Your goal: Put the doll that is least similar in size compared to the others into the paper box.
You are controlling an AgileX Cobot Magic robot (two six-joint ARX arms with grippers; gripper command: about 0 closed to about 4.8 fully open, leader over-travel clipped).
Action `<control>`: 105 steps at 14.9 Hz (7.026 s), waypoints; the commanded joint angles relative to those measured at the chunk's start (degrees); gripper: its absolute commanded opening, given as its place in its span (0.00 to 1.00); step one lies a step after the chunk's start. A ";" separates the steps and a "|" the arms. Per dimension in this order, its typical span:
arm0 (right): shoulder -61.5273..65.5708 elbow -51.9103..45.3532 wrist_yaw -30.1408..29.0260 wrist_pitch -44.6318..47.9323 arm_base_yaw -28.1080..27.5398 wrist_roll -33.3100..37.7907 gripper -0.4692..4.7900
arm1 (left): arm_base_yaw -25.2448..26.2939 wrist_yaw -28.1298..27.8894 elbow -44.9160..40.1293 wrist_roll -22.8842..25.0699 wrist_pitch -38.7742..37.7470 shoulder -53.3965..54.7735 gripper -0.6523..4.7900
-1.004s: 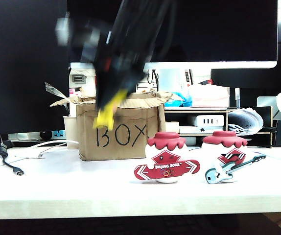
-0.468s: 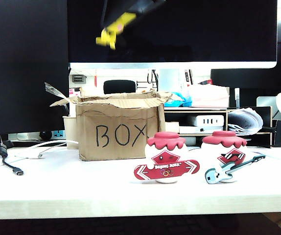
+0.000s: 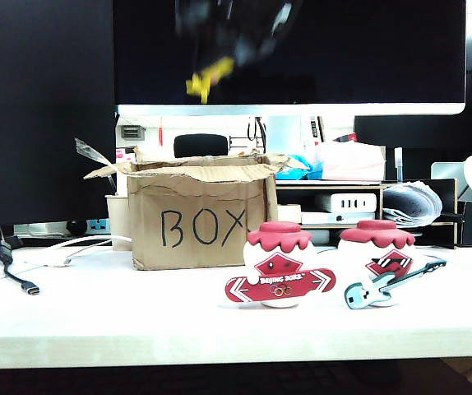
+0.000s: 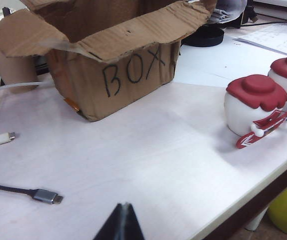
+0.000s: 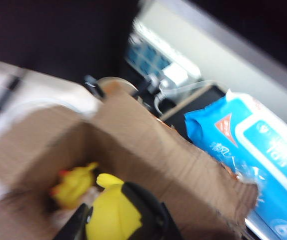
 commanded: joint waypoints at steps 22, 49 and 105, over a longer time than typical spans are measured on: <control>5.73 14.84 2.25 -18.25 -0.24 3.76 0.08 | 0.04 0.02 0.04 0.00 0.70 -0.02 0.11; -45.81 -32.57 14.86 -20.39 17.05 28.92 0.08 | 27.50 -0.37 0.07 0.02 0.20 -13.44 0.11; -99.10 -86.18 -1.01 4.72 -40.17 22.49 0.14 | 30.05 1.11 0.04 0.02 -0.57 -13.44 0.11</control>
